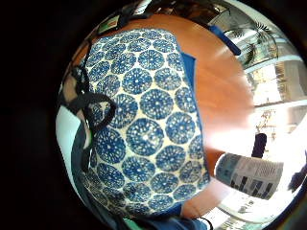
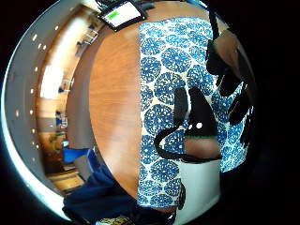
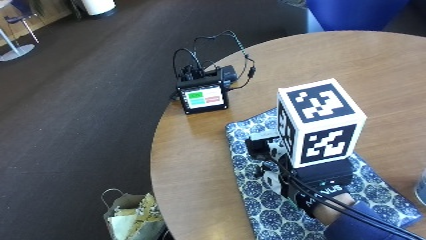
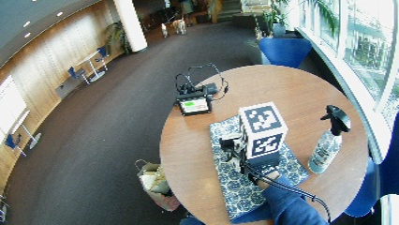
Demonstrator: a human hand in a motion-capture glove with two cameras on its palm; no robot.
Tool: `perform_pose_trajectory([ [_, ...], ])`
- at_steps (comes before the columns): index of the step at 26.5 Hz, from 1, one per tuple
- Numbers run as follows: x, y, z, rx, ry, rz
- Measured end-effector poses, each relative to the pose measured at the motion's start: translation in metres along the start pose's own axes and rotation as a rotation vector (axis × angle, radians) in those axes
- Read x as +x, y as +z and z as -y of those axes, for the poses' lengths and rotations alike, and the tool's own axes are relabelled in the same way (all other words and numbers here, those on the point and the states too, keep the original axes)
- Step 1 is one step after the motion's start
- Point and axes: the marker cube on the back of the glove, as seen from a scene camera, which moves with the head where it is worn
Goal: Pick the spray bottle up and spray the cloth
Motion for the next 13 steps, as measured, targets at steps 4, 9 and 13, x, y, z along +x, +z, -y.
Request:
perform_pose_trajectory([
  [4,-0.0006,0.0017,-0.0006,-0.005,-0.001,0.000],
  [9,-0.0012,0.0035,-0.0013,-0.012,-0.004,0.002],
  [13,-0.0006,0.0038,-0.0018,-0.012,-0.005,0.005],
])
